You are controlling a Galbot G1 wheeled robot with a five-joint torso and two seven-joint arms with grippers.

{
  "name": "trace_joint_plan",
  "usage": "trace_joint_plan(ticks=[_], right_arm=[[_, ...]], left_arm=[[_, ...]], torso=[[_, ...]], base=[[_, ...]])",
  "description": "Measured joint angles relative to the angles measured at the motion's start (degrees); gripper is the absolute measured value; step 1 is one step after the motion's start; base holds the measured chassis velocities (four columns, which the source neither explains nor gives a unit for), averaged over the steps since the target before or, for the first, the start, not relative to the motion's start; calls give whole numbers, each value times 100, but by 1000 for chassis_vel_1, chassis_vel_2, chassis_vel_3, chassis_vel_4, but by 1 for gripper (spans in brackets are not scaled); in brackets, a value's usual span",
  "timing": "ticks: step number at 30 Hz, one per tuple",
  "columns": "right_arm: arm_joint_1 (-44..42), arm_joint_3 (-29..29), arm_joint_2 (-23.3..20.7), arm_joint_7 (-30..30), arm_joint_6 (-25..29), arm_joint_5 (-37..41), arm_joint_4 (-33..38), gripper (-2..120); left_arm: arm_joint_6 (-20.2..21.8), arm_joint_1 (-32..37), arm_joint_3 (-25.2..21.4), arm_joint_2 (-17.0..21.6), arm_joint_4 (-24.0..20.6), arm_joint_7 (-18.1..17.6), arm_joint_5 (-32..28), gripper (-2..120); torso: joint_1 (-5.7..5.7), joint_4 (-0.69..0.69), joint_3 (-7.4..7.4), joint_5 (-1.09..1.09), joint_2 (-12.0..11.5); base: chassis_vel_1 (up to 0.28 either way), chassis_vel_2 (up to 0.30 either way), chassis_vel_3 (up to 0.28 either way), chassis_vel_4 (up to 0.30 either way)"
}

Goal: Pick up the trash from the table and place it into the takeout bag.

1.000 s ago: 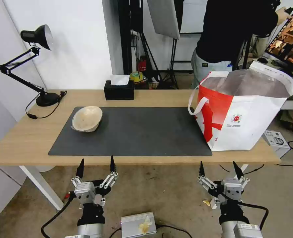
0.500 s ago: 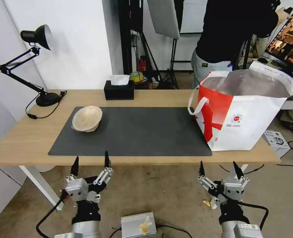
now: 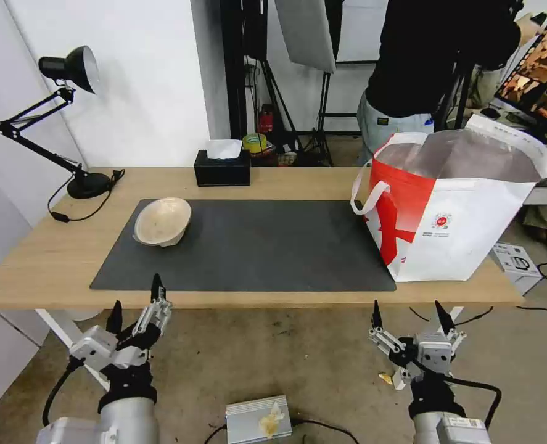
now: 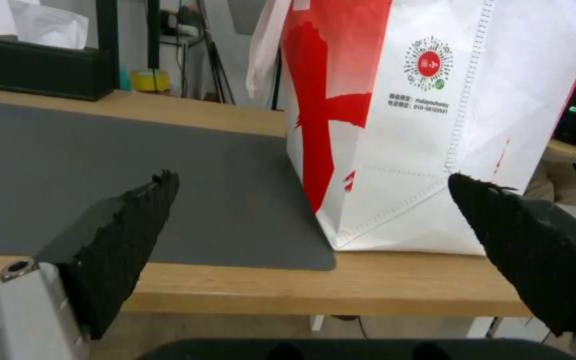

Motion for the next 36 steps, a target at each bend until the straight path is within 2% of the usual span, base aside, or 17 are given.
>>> trace_joint_plan(ticks=[1,5,6,9,10,15,23,36], right_arm=[[0,0,0,0,0,0,0,100],[0,0,0,0,1,0,0,100],[0,0,0,0,1,0,0,100],[0,0,0,0,1,0,0,100],[0,0,0,0,1,0,0,100],[0,0,0,0,1,0,0,100],[0,0,0,0,2,0,0,100],[0,0,0,0,1,0,0,100]], left_arm=[[0,0,0,0,0,0,0,100],[187,-402,-195,204,4,-273,-1130,100],[187,-402,-195,204,4,-273,-1130,100],[243,-636,-360,362,9,-388,-1820,100],[243,-636,-360,362,9,-388,-1820,100],[310,-909,-731,594,13,-607,-2572,100],[368,-1343,-880,970,45,-891,-3088,100],[392,-2108,-869,1456,618,-1385,-3535,100]], torso=[[0,0,0,0,0],[0,0,0,0,0],[0,0,0,0,0],[0,0,0,0,0],[0,0,0,0,0],[0,3,0,0,0],[0,0,0,1,0],[0,1,1,0,0]], base=[[0,0,0,0],[0,0,0,0],[0,0,0,0],[0,0,0,0],[0,0,0,0],[0,0,0,0],[0,0,0,0],[0,0,0,0]])
